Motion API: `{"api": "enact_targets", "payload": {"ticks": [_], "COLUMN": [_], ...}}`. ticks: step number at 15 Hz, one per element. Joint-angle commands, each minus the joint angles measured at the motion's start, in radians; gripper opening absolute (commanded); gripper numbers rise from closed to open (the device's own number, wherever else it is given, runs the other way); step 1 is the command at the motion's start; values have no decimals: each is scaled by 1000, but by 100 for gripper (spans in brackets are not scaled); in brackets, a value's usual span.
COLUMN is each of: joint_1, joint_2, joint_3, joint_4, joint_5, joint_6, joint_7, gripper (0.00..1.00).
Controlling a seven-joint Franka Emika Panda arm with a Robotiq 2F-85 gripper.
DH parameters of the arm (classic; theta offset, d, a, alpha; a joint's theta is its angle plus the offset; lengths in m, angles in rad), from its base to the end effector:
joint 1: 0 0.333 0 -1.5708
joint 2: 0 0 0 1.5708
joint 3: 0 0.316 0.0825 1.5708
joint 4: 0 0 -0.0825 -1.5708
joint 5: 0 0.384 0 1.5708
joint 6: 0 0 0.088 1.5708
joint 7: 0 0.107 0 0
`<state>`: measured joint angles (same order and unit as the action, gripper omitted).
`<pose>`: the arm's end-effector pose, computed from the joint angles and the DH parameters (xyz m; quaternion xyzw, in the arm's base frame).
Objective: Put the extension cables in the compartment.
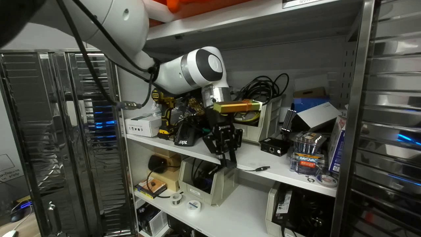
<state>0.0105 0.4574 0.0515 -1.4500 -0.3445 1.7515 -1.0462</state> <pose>0.6760 0.0062 0.4164 0.8148 0.5536 -0.1402 0.0999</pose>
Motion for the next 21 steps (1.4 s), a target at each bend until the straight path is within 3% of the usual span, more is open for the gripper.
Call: {"api": "enact_targets", "payload": {"ticks": [1, 7, 14, 17, 21], "joint_1": [-16, -39, -29, -12, 9], "joint_2": [-164, -349, -597, -655, -678], "joint_3": [0, -9, -22, -44, -78], "joint_4": [-246, -565, -961, -1012, -941], "joint_5": [10, 135, 407, 554, 709], "joint_6": [143, 380, 587, 581, 517], "joint_7": [45, 307, 454, 471, 539], "gripper": [15, 15, 15, 14, 14]}}
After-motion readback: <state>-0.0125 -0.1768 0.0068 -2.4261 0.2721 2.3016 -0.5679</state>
